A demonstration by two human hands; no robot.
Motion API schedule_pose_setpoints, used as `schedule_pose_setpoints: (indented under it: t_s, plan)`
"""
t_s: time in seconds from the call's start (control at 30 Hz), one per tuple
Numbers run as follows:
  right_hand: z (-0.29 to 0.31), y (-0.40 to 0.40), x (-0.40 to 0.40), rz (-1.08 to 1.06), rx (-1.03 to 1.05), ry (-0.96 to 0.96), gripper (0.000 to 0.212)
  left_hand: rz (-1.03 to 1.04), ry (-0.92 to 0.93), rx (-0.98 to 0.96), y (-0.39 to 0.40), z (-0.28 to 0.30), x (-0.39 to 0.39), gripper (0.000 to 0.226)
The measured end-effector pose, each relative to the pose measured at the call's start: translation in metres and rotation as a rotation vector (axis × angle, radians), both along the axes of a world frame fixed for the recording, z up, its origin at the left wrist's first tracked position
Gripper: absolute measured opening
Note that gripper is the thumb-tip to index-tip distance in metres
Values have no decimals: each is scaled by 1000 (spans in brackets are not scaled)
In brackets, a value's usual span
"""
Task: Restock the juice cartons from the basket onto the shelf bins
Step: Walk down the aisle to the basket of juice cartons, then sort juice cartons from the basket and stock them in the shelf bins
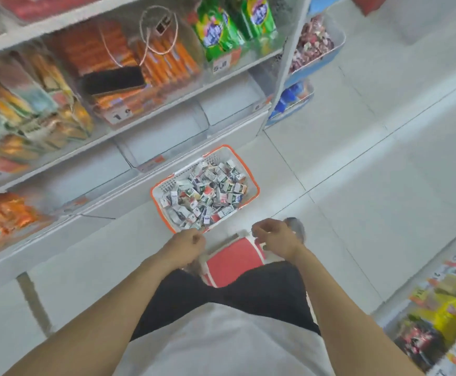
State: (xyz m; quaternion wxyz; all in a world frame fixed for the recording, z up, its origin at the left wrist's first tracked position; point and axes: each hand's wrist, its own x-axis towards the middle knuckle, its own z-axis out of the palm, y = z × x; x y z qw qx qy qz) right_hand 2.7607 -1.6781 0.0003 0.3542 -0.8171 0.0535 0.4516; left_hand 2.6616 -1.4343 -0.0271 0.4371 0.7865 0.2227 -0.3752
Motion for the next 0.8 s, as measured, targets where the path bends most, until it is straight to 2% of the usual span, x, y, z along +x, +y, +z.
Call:
schedule_pose_setpoints:
  t_s: [0.1, 0.2, 0.33, 0.43, 0.5, 0.57, 0.67, 0.8]
  plan:
    - [-24, 7, 49, 215, -34, 24, 18, 94, 24, 9, 2, -30, 28, 24]
    - [-76, 12, 112, 432, -48, 62, 12, 135, 8, 52, -4, -84, 67, 28]
    - [-179, 38, 185, 874, -129, 133, 25, 251, 22, 92, 1, -177, 109, 23]
    - [-270, 72, 214, 1069, -127, 103, 23, 328, 9, 105, 5, -255, 123, 23]
    - [-325, 97, 218, 1193, -139, 82, 32, 340, -2, 113, 6, -306, 125, 18]
    - [-378, 116, 213, 1300, -137, 44, 40, 302, 3, 134, 7, -359, 123, 15]
    - [-452, 128, 193, 1383, -117, -12, 40, 176, -2, 180, 12, -431, 116, 11]
    - [-508, 142, 174, 1450, -83, 52, 41, -79, 8, 202, 25, -480, 122, 19]
